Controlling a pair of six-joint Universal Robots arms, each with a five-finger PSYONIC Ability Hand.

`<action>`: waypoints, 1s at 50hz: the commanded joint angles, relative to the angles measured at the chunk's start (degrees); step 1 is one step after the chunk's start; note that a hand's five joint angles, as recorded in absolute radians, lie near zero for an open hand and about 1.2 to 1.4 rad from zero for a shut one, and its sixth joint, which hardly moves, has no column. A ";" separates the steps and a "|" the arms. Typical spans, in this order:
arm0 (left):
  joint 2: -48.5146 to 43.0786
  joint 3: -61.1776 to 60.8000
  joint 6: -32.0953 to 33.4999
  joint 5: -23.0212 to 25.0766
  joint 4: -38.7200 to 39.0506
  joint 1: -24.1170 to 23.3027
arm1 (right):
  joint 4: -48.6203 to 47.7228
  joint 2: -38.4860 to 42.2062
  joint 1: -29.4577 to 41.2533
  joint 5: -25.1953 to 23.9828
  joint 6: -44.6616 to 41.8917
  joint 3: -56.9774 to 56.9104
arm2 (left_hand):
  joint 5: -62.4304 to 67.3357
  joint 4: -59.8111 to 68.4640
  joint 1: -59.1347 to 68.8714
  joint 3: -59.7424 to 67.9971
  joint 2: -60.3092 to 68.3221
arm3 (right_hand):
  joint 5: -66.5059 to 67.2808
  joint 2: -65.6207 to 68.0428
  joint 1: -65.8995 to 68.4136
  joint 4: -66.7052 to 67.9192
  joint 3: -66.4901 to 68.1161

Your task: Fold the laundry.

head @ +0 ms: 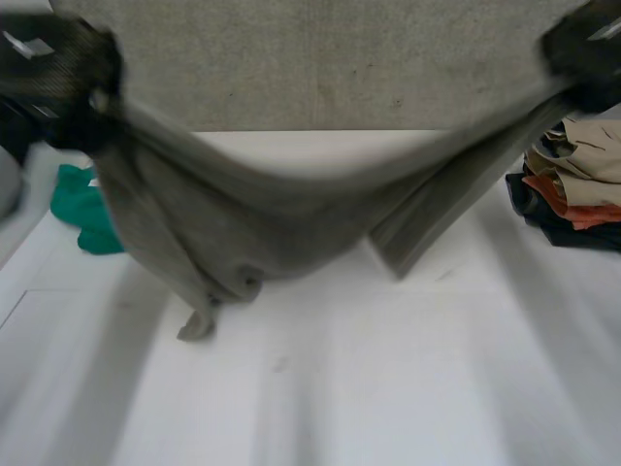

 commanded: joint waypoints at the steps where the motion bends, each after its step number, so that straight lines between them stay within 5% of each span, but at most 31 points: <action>1: 4.04 4.62 -0.14 0.53 -1.33 6.68 | 14.07 -10.42 -8.36 1.00 0.63 -5.18 | 14.75 11.22 14.59 11.65 11.38 | 13.64 13.01 15.06 11.41 12.08; 8: 0.88 3.40 -0.05 1.32 -5.11 6.59 | 23.93 -9.99 -6.79 0.83 0.63 -5.02 | 14.75 11.22 14.59 11.65 11.38 | 13.64 13.01 15.06 11.41 12.08; 15: -13.08 3.74 0.22 2.02 -3.63 5.98 | 25.79 0.54 -0.28 3.37 0.28 -4.57 | 14.75 11.22 14.59 11.65 11.38 | 13.64 13.01 15.06 11.41 12.08; 21: -30.40 14.54 1.09 1.41 4.37 3.25 | 23.25 12.05 2.79 10.13 -0.25 -9.48 | 14.75 11.22 14.59 11.65 11.38 | 13.64 13.01 15.06 11.41 12.08; 26: -40.95 28.94 5.04 1.58 11.66 2.73 | 14.30 19.62 6.31 17.33 0.72 -18.27 | 14.75 11.22 14.59 11.65 11.38 | 13.64 13.01 15.06 11.41 12.08; 31: -46.24 43.10 6.37 1.23 30.94 1.85 | -12.61 22.44 9.12 24.63 6.32 -24.44 | 14.75 11.22 14.59 11.65 11.38 | 13.64 13.01 15.06 11.41 12.08; 35: -46.06 41.64 3.31 0.18 47.56 1.67 | -35.65 20.26 9.13 24.99 11.51 -19.63 | 14.75 11.22 14.59 11.65 11.38 | 13.64 13.01 15.06 11.41 12.08; 39: -44.84 37.69 -0.39 -1.22 55.43 1.67 | -47.49 18.93 9.21 24.03 12.67 -14.61 | 14.75 11.22 14.59 11.65 11.38 | 13.64 13.01 15.06 11.41 12.08; 50: -39.04 15.83 -2.77 -0.36 47.27 2.02 | -33.48 20.33 8.51 15.61 13.02 -6.18 | 14.75 11.22 14.59 11.65 11.38 | 13.64 13.01 15.06 11.41 12.08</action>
